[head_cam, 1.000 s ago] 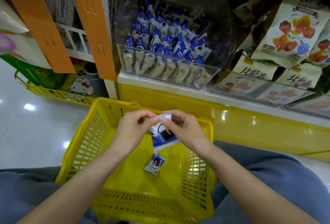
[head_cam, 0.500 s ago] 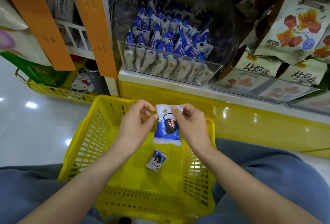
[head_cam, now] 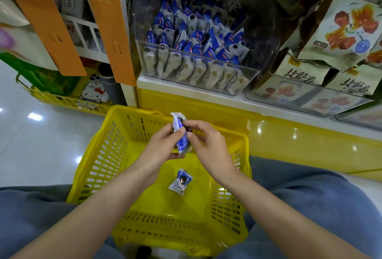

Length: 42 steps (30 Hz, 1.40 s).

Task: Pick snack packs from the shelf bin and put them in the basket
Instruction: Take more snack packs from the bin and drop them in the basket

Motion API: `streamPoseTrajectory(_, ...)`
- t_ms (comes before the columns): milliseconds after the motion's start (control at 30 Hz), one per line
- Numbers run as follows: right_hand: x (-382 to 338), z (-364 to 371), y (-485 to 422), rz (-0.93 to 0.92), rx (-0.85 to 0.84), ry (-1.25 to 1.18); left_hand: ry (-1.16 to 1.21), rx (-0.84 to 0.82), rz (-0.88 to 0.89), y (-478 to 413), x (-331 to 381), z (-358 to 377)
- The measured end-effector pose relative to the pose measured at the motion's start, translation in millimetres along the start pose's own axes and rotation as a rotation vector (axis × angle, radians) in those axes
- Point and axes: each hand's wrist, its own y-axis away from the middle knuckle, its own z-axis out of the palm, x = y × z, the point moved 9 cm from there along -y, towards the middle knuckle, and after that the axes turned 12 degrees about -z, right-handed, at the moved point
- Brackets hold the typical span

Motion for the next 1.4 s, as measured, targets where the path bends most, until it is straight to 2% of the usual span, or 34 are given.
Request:
streamPoseTrajectory(100,4,-4,1,0.018,0.061,0.023,0.011,0.025,0.059,0,3,0)
streamPoseTrajectory(233,12,-6,-1,0.082,0.045,0.027,-0.038,0.041,0.102,-1,6,1)
streamPoseTrajectory(467,4,-9,-4,0.012,0.017,0.096,-0.17,0.122,0.198,1,13,-1)
streamPoseTrajectory(700,2,-8,-3,-0.01,0.02,0.144,-0.162,0.131,0.185,-2,13,-3)
streamPoseTrajectory(867,-4,2,-4,-0.054,-0.095,0.159,-0.059,0.102,0.117,-5,7,-7)
streamPoseTrajectory(1067,-7,4,-4,-0.106,-0.15,0.204,-0.061,0.163,0.155,-4,10,-11)
streamPoseTrajectory(1200,-7,1,-4,-0.092,-0.11,0.151,0.046,0.096,0.12,-6,7,-7)
streamPoseTrajectory(1333,-6,19,1,-0.112,-0.284,0.15,0.262,-0.043,0.02,-9,6,-6)
streamPoseTrajectory(1400,-7,19,2,-0.144,-0.291,0.213,0.41,-0.166,-0.064,-9,6,0)
